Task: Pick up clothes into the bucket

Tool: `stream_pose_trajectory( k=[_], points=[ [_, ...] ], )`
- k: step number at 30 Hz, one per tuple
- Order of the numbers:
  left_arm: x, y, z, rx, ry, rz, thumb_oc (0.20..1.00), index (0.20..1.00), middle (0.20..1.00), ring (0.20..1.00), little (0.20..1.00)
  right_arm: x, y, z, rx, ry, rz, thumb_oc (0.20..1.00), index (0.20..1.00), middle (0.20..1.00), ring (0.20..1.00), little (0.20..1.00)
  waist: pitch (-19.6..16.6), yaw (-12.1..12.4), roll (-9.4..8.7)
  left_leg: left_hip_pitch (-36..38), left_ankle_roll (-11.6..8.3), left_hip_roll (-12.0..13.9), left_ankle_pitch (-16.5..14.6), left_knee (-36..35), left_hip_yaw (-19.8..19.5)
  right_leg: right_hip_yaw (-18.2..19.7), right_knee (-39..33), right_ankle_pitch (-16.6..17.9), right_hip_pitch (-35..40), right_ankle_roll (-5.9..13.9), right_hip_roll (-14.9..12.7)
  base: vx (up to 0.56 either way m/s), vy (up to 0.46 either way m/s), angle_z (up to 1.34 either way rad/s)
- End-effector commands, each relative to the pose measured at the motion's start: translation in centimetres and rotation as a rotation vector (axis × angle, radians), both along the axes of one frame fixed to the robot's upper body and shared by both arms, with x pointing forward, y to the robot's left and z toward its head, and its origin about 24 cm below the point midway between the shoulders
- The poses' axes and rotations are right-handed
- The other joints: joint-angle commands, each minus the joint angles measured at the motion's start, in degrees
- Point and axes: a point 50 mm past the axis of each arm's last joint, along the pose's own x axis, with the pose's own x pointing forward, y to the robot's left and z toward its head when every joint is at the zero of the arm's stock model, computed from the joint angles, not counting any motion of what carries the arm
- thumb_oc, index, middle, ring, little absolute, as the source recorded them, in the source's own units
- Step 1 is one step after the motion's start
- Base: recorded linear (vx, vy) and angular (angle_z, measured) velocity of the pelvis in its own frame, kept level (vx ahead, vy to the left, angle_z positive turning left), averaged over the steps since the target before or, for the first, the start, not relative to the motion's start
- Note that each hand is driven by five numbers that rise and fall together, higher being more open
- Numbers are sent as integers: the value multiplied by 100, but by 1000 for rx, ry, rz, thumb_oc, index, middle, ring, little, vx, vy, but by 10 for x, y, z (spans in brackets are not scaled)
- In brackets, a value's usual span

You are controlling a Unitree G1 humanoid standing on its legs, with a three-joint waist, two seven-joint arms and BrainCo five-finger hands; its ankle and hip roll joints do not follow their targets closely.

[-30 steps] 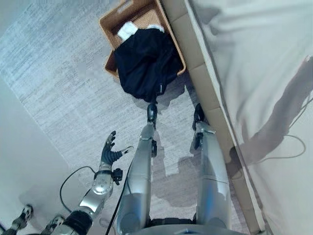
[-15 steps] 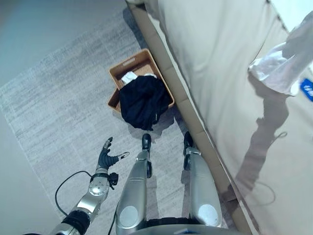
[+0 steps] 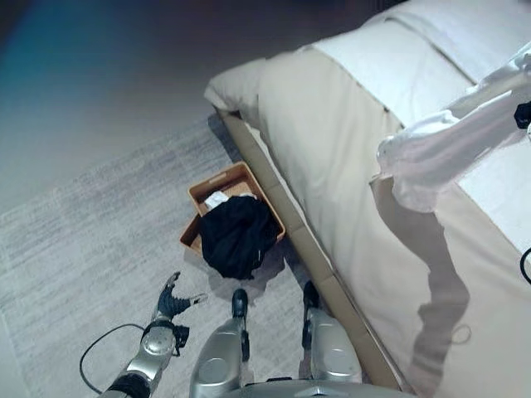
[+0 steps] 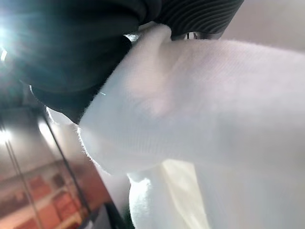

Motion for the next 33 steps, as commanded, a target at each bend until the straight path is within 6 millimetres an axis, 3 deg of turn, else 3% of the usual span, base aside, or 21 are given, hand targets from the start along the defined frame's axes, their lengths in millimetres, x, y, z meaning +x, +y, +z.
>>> stream_pose_trajectory(
  k=[1, 2, 7, 12, 14, 15, 16, 17, 18, 19, 20, 23, 25, 26, 27, 29, 33],
  points=[
    [-14, 1, -2, -2, 5, -21, 1000, 1000, 1000, 1000, 1000, -8, 4, 27, -69, -92, 38, 200, 200, 200, 200, 200, -531, 17, -214, 284, 8, 2, -1194, 741, 53, -206, 226, 509, -345, 379, -134, 26, 56, -16],
    [-14, 1, -2, -1, 6, -21, 1000, 1000, 1000, 1000, 1000, -8, 4, 27, -68, -91, 38, 200, 200, 200, 200, 200, -530, 23, -218, 295, 8, 3, -1193, 734, 57, -203, 222, 509, -337, 380, -132, 8, 97, -20],
    [40, -22, 55, -161, -292, -203, 1000, 1000, 1000, 1000, 1000, -4, 8, 16, -33, -54, 107, 200, 200, 200, 200, 200, -861, -47, -288, 753, 152, -105, -1437, 811, 211, 17, 122, 664, -23, 492, -216, -11, 132, -17],
    [93, -42, 159, -280, -640, -469, 1000, 1000, 1000, 1000, 1000, 17, 35, 6, -34, 48, 220, 200, 200, 200, 200, 200, -918, -133, -283, 1083, 254, -188, -1562, 836, 529, 226, -46, 1146, 41, 644, -250, -110, 139, -38],
    [107, -48, 189, -298, -729, -533, 1000, 1000, 1000, 1000, 1000, 25, 53, 0, -29, 60, 290, 200, 200, 200, 200, 200, -901, -162, -299, 1089, 245, -201, -1451, 794, 614, 236, 23, 1317, -82, 644, -286, -163, 67, -59],
    [107, -48, 190, -298, -730, -535, 1000, 1000, 1000, 1000, 1000, 25, 53, 0, -28, 59, 289, 200, 200, 200, 200, 200, -890, -146, -302, 1099, 244, -198, -1451, 789, 622, 244, 28, 1316, -81, 644, -281, -173, 76, -39],
    [115, -61, 222, -326, -825, -622, 1000, 1000, 1000, 1000, 1000, 29, 73, -3, -31, 60, 386, 200, 200, 200, 200, 200, -870, -134, -225, 1197, 270, -150, -1391, 688, 709, 25, 180, 1283, -133, 644, -337, -162, 96, -52],
    [117, -66, 231, -347, -857, -639, 1000, 1000, 1000, 1000, 1000, 31, 82, -2, -29, 46, 423, 200, 200, 200, 200, 200, -832, -92, -158, 1262, 288, -111, -1372, 635, 777, -234, 345, 1232, -130, 644, -381, -175, 95, -65],
    [117, -66, 231, -346, -857, -640, 1000, 1000, 1000, 1000, 1000, 31, 82, -2, -28, 45, 422, 200, 200, 200, 200, 200, -839, -92, -187, 1247, 291, -139, -1336, 618, 778, -224, 338, 1252, -151, 644, -405, -205, 123, -96],
    [119, -75, 245, -374, -897, -674, 1000, 1000, 1000, 1000, 1000, 32, 94, -2, -33, 48, 483, 200, 200, 200, 200, 200, -816, -50, -91, 1221, 325, -94, -1220, 564, 840, -691, 617, 1098, -129, 630, -549, -253, 110, -76],
    [120, -80, 254, -382, -920, -707, 1000, 1000, 1000, 1000, 1000, 30, 99, -2, -35, 42, 518, 200, 200, 200, 200, 200, -819, -57, -11, 1193, 341, -28, -1155, 517, 871, -816, 905, 863, -78, 556, -570, -330, 121, -66],
    [127, -95, 265, -405, -938, -764, 1000, 1000, 1000, 1000, 1000, 27, 111, -10, -47, 78, 610, 200, 200, 200, 200, 200, -946, -49, 56, 1068, 375, 74, -961, 343, 915, -524, 1442, 278, 125, 388, -306, -188, 11, -33],
    [129, -100, 265, -411, -930, -779, 1000, 1000, 1000, 1000, 1000, 25, 114, -13, -60, 97, 634, 200, 200, 200, 200, 200, -1020, -3, 50, 1004, 367, 93, -886, 296, 948, -374, 1485, 131, 212, 346, -175, -111, -51, -26],
    [137, -113, 264, -413, -902, -815, 1000, 1000, 1000, 1000, 1000, 23, 118, -19, -72, 125, 670, 200, 200, 200, 200, 200, -1143, 21, 42, 887, 335, 136, -760, 249, 957, -226, 1450, -197, 505, 319, 34, -137, -98, -20],
    [140, -118, 265, -399, -903, -829, 1000, 1000, 1000, 1000, 1000, 22, 121, -21, -72, 134, 691, 200, 200, 200, 200, 200, -1190, 58, 23, 838, 316, 123, -725, 230, 982, -267, 1289, -330, 731, 313, 71, -136, -122, -20],
    [145, -122, 264, -386, -905, -822, 1000, 1000, 1000, 1000, 1000, 18, 132, -20, -95, 137, 754, 200, 200, 200, 200, 200, -1276, 144, -37, 703, 221, 127, -598, 184, 1041, -312, 517, -490, 1036, 252, 208, -76, -122, -23],
    [151, -128, 254, -398, -863, -804, 1000, 1000, 1000, 1000, 1000, 10, 146, -26, -90, 159, 867, 200, 200, 200, 200, 200, -1407, 95, -30, 665, 121, 229, -450, 78, 1000, -183, 187, -639, 1119, 125, 465, -19, -95, -27]
  ],
)
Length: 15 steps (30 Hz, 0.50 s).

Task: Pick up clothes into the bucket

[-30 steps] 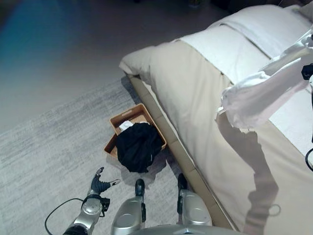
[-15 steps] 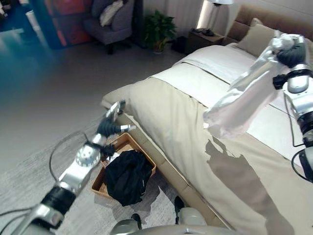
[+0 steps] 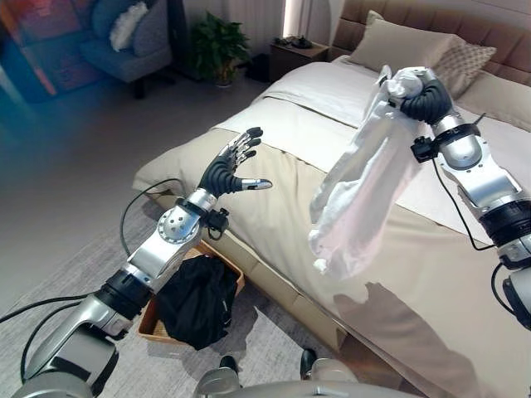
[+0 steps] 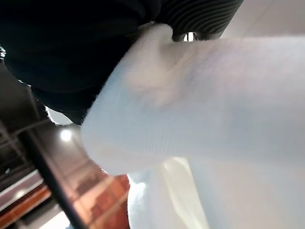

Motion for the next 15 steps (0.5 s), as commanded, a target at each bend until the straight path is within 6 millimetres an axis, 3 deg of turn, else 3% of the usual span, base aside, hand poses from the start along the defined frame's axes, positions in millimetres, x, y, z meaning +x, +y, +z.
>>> stream_pose_trajectory(
  k=[1, 5, 8, 12, 15],
  points=[
    [9, -6, 10, 3, -42, -4, 1000, 1000, 1000, 1000, 1000, -7, 5, 25, 20, -72, 82, 200, 200, 200, 200, 200, -555, 107, -184, -253, 172, -398, -352, 311, -236, 121, 272, -183, 130, 251, -42, -63, -158, -13],
    [20, -24, 12, 37, -21, -45, 1000, 1000, 1000, 1000, 1000, -17, 30, 31, 20, -91, 219, 200, 200, 200, 200, 200, -609, 11, -168, -343, 5, -286, -160, 254, -365, 27, -15, -201, 258, 151, 98, -61, -111, 9],
    [23, -29, 10, 45, -9, -51, 1000, 1000, 1000, 1000, 1000, -21, 36, 31, 26, -94, 259, 200, 200, 200, 200, 200, -619, -21, -162, -330, -36, -262, -136, 246, -408, -55, -67, -197, 314, 122, 108, -18, -71, 13],
    [28, -39, 6, 74, 8, -52, 1000, 1000, 1000, 1000, 1000, -31, 57, 38, 41, -128, 371, 200, 200, 200, 200, 200, -637, -73, -131, -293, -106, -207, -90, 240, -414, -161, -124, -208, 394, 77, 131, -7, -56, 17],
    [27, -58, 1, 40, 68, -125, 1000, 1000, 1000, 1000, 1000, -41, 79, 41, 55, -145, 488, 200, 200, 200, 200, 200, -638, -127, -85, -272, -149, -170, -48, 228, -433, -232, -114, -219, 421, 32, 141, -5, -35, 15]
  ],
)
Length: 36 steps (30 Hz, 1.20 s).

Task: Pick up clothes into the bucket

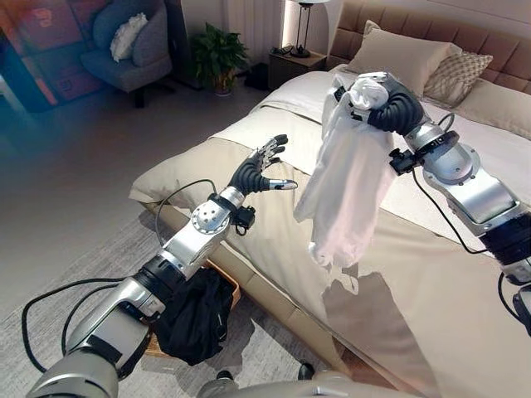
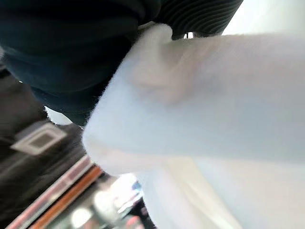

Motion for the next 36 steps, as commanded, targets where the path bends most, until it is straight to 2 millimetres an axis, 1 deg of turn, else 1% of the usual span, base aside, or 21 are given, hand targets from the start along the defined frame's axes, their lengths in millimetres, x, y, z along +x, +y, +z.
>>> stream_pose_trajectory(
  k=[1, 3, 4, 6, 8, 9, 12, 17, 18, 23, 26, 27, 28, 29, 30, 32, 33, 34, 35, 36],
  points=[
    [6, -22, 17, 1, -26, -111, 1000, 1000, 1000, 1000, 1000, -13, 25, 25, 51, -95, 161, 200, 200, 200, 200, 200, -316, -15, -209, -275, -22, -246, -183, 237, -28, 154, 277, -295, 29, 160, -4, 0, -27, 6],
    [0, -31, 19, -12, 9, -206, 1000, 1000, 1000, 1000, 1000, -16, 35, 26, 41, -91, 213, 200, 200, 200, 200, 200, -324, -33, -176, -255, -36, -242, -182, 237, -20, 128, 260, -292, 57, 155, -8, 1, -11, 3],
    [-5, -38, 18, -21, 60, -288, 1000, 1000, 1000, 1000, 1000, -18, 41, 25, 38, -78, 247, 200, 200, 200, 200, 200, -339, -45, -148, -240, -42, -240, -181, 232, -14, 117, 253, -288, 65, 154, -3, 0, 0, 0],
    [-10, -43, 18, -1, 91, -355, 1000, 1000, 1000, 1000, 1000, -19, 46, 24, 33, -68, 275, 200, 200, 200, 200, 200, -351, -47, -121, -212, -53, -237, -178, 220, -22, 99, 220, -275, 93, 155, -6, 0, 0, 0],
    [-11, -46, 19, 11, 101, -382, 1000, 1000, 1000, 1000, 1000, -19, 50, 24, 27, -64, 290, 200, 200, 200, 200, 200, -358, -47, -113, -203, -59, -234, -171, 214, -24, 85, 208, -274, 106, 152, -4, 0, 0, 0],
    [-17, -52, 19, 40, 133, -460, 1000, 1000, 1000, 1000, 1000, -21, 57, 24, 9, -59, 324, 200, 200, 200, 200, 200, -368, -61, -92, -195, -75, -237, -162, 212, -35, 52, 178, -266, 136, 143, 0, 0, 0, 0],
    [-21, -55, 17, 85, 178, -521, 1000, 1000, 1000, 1000, 1000, -23, 63, 24, 8, -50, 361, 200, 200, 200, 200, 200, -370, -71, -58, -190, -95, -224, -145, 202, -49, 10, 157, -262, 154, 138, 6, 5, -2, 2],
    [-31, -64, 8, 83, 323, -655, 1000, 1000, 1000, 1000, 1000, -25, 71, 22, -7, -37, 401, 200, 200, 200, 200, 200, -397, -103, -26, -158, -118, -227, -134, 166, -40, -43, 127, -268, 207, 134, 11, 26, 0, 10],
    [-37, -66, -1, 71, 398, -696, 1000, 1000, 1000, 1000, 1000, -25, 74, 21, -4, -26, 418, 200, 200, 200, 200, 200, -404, -111, -12, -147, -122, -230, -137, 154, -32, -55, 126, -268, 211, 137, 12, 28, 6, 5],
    [-36, -63, 1, 108, 344, -680, 1000, 1000, 1000, 1000, 1000, -24, 78, 17, 2, -18, 427, 200, 200, 200, 200, 200, -406, -101, -1, -129, -120, -241, -140, 145, -36, -88, 126, -258, 217, 142, -4, 0, 0, 0],
    [-21, -59, 0, 127, 224, -523, 1000, 1000, 1000, 1000, 1000, -33, 84, 19, 55, -43, 476, 200, 200, 200, 200, 200, -376, -55, -9, -142, -100, -262, -142, 134, -66, -141, 154, -270, 217, 143, -30, 0, 0, 0],
    [-21, -60, 0, 127, 223, -523, 1000, 1000, 1000, 1000, 1000, -33, 84, 19, 55, -43, 475, 200, 200, 200, 200, 200, -381, -54, -7, -143, -100, -262, -143, 136, -69, -144, 155, -272, 218, 143, -31, 2, 5, 4],
    [-17, -61, -4, 73, 206, -454, 567, 567, 567, 567, 567, -39, 85, 24, 99, -80, 489, 200, 200, 200, 200, 200, -349, -25, -19, -157, -81, -272, -150, 136, -89, -177, 181, -283, 197, 145, -50, 9, 6, 4],
    [-15, -60, -5, 55, 198, -425, 351, 351, 351, 351, 351, -40, 83, 25, 115, -90, 485, 200, 200, 200, 200, 200, -348, -18, -21, -162, -74, -279, -154, 132, -91, -189, 186, -286, 193, 149, -58, 15, 10, 5],
    [-13, -58, -6, 10, 200, -384, 200, 200, 200, 200, 200, -42, 82, 26, 142, -95, 490, 200, 200, 200, 200, 200, -344, -4, -27, -167, -67, -283, -159, 133, -97, -206, 195, -286, 181, 152, -67, 21, 15, 4],
    [-12, -54, -14, -58, 238, -335, 200, 200, 200, 200, 200, -45, 79, 26, 178, -104, 489, 200, 200, 200, 200, 200, -336, 1, -33, -163, -54, -291, -165, 121, -94, -211, 201, -296, 172, 155, -72, 21, 11, 4],
    [-12, -54, -14, -58, 238, -335, 200, 200, 200, 200, 200, -45, 78, 26, 178, -104, 488, 200, 200, 200, 200, 200, -336, 2, -34, -163, -54, -291, -165, 121, -93, -210, 201, -296, 172, 155, -72, 28, 8, 5],
    [-14, -49, -22, -146, 288, -299, 200, 200, 200, 200, 200, -48, 74, 25, 218, -104, 486, 495, 495, 495, 495, 495, -334, 7, -35, -153, -39, -300, -179, 112, -86, -209, 205, -306, 169, 153, -76, 28, 7, 4],
    [-15, -48, -26, -175, 313, -292, 200, 200, 200, 200, 200, -49, 73, 24, 231, -101, 489, 589, 589, 589, 589, 589, -332, 6, -37, -146, -37, -303, -182, 108, -78, -207, 198, -307, 177, 154, -77, 40, 8, 3],
    [-16, -46, -31, -206, 342, -279, 200, 200, 200, 200, 200, -49, 71, 22, 250, -93, 485, 1000, 1000, 1000, 1000, 1000, -333, 7, -36, -137, -36, -303, -185, 102, -71, -210, 191, -311, 183, 152, -73, 36, 6, 1]
  ],
)
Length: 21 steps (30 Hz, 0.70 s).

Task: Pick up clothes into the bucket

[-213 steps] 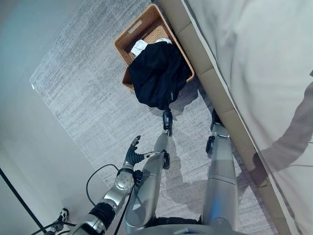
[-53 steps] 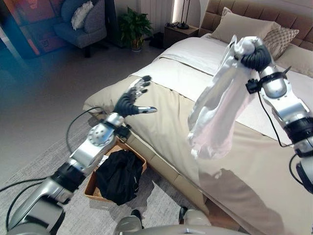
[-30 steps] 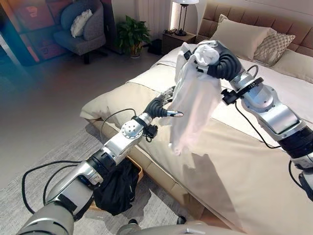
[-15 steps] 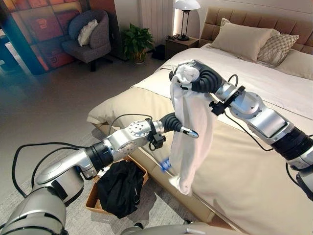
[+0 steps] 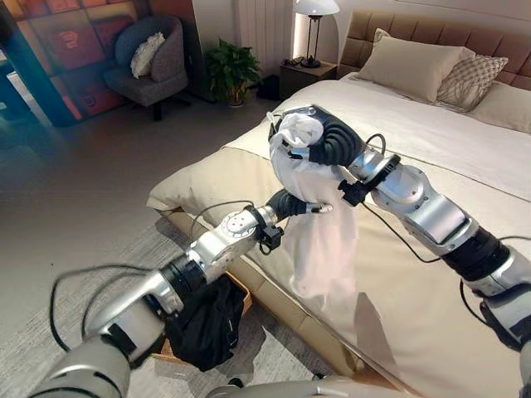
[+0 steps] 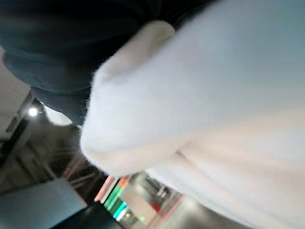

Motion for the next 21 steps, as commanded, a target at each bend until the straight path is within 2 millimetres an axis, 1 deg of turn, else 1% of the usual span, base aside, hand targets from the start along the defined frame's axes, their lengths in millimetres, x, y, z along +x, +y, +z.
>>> stream_pose_trajectory(
  k=[1, 5, 8, 9, 10, 11, 12, 13, 14, 15, 16, 17, 18, 19, 20, 21],
  points=[
    [6, 0, 3, -67, 18, 38, 200, 200, 200, 200, 200, -15, -1, 43, 201, -137, 69, 1000, 1000, 1000, 1000, 1000, -154, 141, -282, -137, -27, -196, -220, 227, 140, 45, 208, -226, 83, 178, 20, 34, 8, 1],
    [2, 16, -8, -110, 71, 100, 200, 200, 200, 200, 200, -14, -13, 34, 233, -101, 20, 1000, 1000, 1000, 1000, 1000, -147, 149, -277, -94, -23, -186, -223, 187, 157, 51, 175, -233, 104, 175, 24, 0, 0, 0],
    [-1, 37, -15, -120, 89, 175, 200, 200, 200, 200, 200, -12, -31, 22, 275, -55, -47, 1000, 1000, 1000, 1000, 1000, -127, 164, -273, -83, -29, -185, -222, 186, 154, 28, 173, -248, 128, 168, 24, 0, 0, 0],
    [-1, 37, -15, -120, 89, 175, 200, 200, 200, 200, 200, -12, -31, 22, 275, -55, -47, 1000, 1000, 1000, 1000, 1000, -128, 165, -274, -83, -29, -185, -222, 186, 154, 28, 173, -248, 128, 168, 24, 0, 0, 0],
    [-4, 55, -21, -131, 104, 245, 200, 200, 200, 200, 200, -13, -43, 13, 300, -25, -96, 1000, 1000, 1000, 1000, 1000, -116, 180, -273, -77, -32, -180, -227, 194, 145, -4, 175, -266, 143, 161, 25, 0, 0, 0],
    [-5, 66, -24, -135, 107, 284, 200, 200, 200, 200, 200, -13, -50, 7, 312, -8, -125, 1000, 1000, 1000, 1000, 1000, -110, 187, -263, -72, -33, -179, -231, 198, 139, -14, 174, -281, 156, 156, 24, 0, 0, 0],
    [-6, 66, -24, -134, 108, 284, 200, 200, 200, 200, 200, -14, -50, 7, 313, -6, -126, 1000, 1000, 1000, 1000, 1000, -116, 187, -267, -71, -33, -180, -232, 199, 137, -16, 173, -282, 159, 156, 24, 19, -4, 4],
    [-10, 87, -29, -144, 110, 372, 200, 200, 200, 200, 200, -15, -64, -7, 353, 36, -191, 1000, 1000, 1000, 1000, 1000, -108, 202, -258, -59, -40, -177, -236, 207, 127, -36, 177, -305, 189, 142, 27, 22, -10, 6],
    [-12, 98, -31, -150, 112, 413, 200, 200, 200, 200, 200, -16, -71, -17, 380, 67, -226, 1000, 1000, 1000, 1000, 1000, -108, 207, -253, -47, -43, -174, -237, 206, 118, -52, 176, -318, 208, 139, 27, 22, -10, 7],
    [-12, 98, -31, -150, 112, 413, 200, 200, 200, 200, 200, -16, -71, -17, 380, 67, -226, 1000, 1000, 1000, 1000, 1000, -108, 207, -253, -47, -43, -174, -237, 205, 118, -52, 176, -319, 208, 139, 27, 17, -13, 5],
    [-16, 125, -31, -153, 91, 528, 200, 200, 200, 200, 200, -18, -89, -40, 430, 143, -314, 1000, 1000, 1000, 1000, 1000, -101, 208, -234, -35, -50, -172, -242, 211, 93, -73, 195, -346, 218, 124, 25, 14, -11, 3],
    [-18, 135, -31, -152, 80, 569, 200, 200, 200, 200, 200, -20, -95, -49, 442, 169, -350, 1000, 1000, 1000, 1000, 1000, -97, 209, -224, -28, -52, -172, -240, 206, 85, -79, 199, -361, 224, 118, 30, 19, -16, 5],
    [-20, 150, -28, -149, 53, 629, 200, 200, 200, 200, 200, -22, -105, -60, 450, 196, -406, 1000, 1000, 1000, 1000, 1000, -102, 210, -213, -21, -57, -171, -239, 206, 78, -97, 209, -376, 227, 111, 33, 19, -17, 9],
    [-23, 166, -26, -135, 23, 691, 200, 200, 200, 200, 200, -26, -116, -75, 467, 237, -472, 1000, 1000, 1000, 1000, 1000, -109, 202, -192, -7, -63, -166, -240, 202, 66, -119, 228, -401, 235, 98, 37, 19, -21, 11],
    [-27, 174, -26, -114, 9, 723, 200, 200, 200, 200, 200, -29, -122, -84, 467, 259, -513, 1000, 1000, 1000, 1000, 1000, -117, 192, -181, -2, -67, -161, -246, 204, 63, -130, 238, -420, 246, 89, 39, 15, -15, 13],
    [-27, 175, -26, -113, 10, 723, 200, 200, 200, 200, 200, -30, -122, -84, 467, 260, -514, 1000, 1000, 1000, 1000, 1000, -122, 191, -184, -2, -68, -162, -247, 206, 61, -133, 238, -422, 247, 89, 39, 5, -8, 13]
  ],
)
